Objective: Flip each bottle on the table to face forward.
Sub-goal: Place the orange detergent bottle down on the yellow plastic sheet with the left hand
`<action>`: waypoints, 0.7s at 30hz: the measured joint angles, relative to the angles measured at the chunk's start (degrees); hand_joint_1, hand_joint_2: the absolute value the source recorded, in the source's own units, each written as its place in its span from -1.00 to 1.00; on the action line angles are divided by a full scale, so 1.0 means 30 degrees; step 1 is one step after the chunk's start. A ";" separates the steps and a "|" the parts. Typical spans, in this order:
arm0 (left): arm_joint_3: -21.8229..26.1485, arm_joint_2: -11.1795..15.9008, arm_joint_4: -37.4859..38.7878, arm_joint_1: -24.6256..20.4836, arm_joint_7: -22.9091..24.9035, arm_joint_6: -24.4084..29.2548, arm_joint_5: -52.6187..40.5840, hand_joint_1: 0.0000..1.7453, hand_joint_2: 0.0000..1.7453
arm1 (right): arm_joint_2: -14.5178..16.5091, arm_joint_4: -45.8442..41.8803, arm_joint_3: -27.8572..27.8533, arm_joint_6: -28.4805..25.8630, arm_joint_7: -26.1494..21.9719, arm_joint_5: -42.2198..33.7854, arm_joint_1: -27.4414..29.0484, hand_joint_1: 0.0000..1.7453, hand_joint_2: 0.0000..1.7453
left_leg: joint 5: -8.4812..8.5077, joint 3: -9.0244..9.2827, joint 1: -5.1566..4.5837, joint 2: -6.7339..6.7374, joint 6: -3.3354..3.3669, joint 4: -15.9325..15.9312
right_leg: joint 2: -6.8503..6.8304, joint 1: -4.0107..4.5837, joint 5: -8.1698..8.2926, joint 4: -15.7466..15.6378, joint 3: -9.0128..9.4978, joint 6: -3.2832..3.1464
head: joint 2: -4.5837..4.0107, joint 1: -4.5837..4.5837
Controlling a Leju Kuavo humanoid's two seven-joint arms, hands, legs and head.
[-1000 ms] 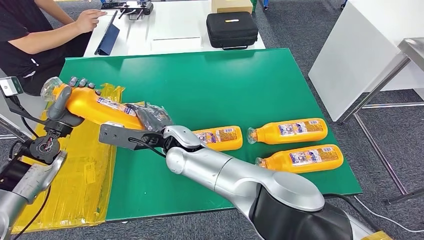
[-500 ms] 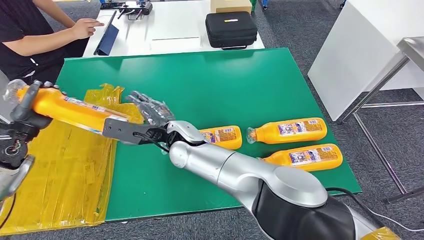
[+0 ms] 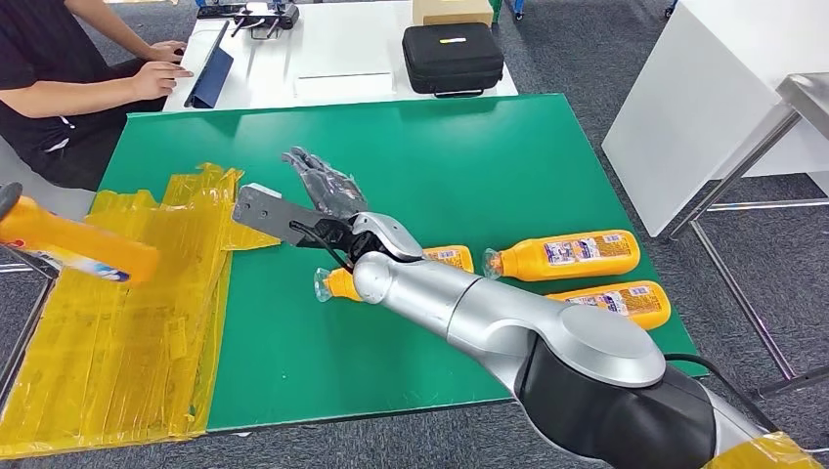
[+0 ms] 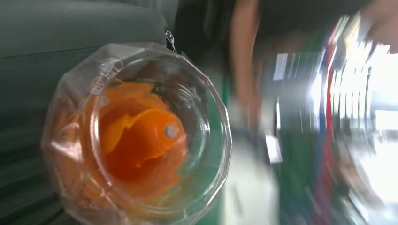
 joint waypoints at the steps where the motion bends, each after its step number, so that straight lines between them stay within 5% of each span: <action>1: -0.0259 0.0051 -0.0460 0.0066 -0.0145 0.2481 -0.2878 1.00 1.00 | -0.0129 -0.0117 0.0031 -0.0118 -0.0101 -0.0213 -0.0047 -1.00 -1.00 | 0.0000 0.0000 -0.0003 -0.0003 0.0000 0.0000 | -0.0001 -0.0002 0.0001 -0.0001 0.0003 -0.0001 | 0.0000 0.0002; 4: -0.0783 0.0100 -0.1717 0.0782 -0.0641 0.6595 -0.9934 1.00 1.00 | -0.0666 -0.0483 0.0047 -0.0211 -0.0649 -0.0772 -0.0128 -1.00 -1.00 | 0.0000 0.0014 -0.0035 -0.0022 0.0001 0.0001 | -0.0011 -0.0038 0.0000 -0.0006 0.0017 0.0002 | 0.0000 0.0004; 8: -0.0569 -0.0979 -0.2105 0.2804 -0.1415 0.7418 -1.5545 1.00 1.00 | -0.1602 -0.0993 -0.0218 -0.0212 -0.1073 -0.1087 -0.0139 -1.00 -1.00 | -0.0002 0.0019 -0.0062 -0.0011 0.0001 0.0001 | -0.0008 -0.0067 -0.0001 -0.0010 0.0015 0.0004 | 0.0000 0.0000; 21: -0.0006 -0.2811 -0.1970 0.4209 -0.1575 0.7599 -1.7906 1.00 1.00 | -0.2739 -0.1743 -0.0756 -0.0256 -0.1398 -0.0977 -0.0045 -1.00 -1.00 | 0.0002 0.0027 -0.0031 0.0033 -0.0006 0.0002 | 0.0019 -0.0028 0.0037 -0.0009 -0.0005 -0.0043 | 0.0000 -0.0004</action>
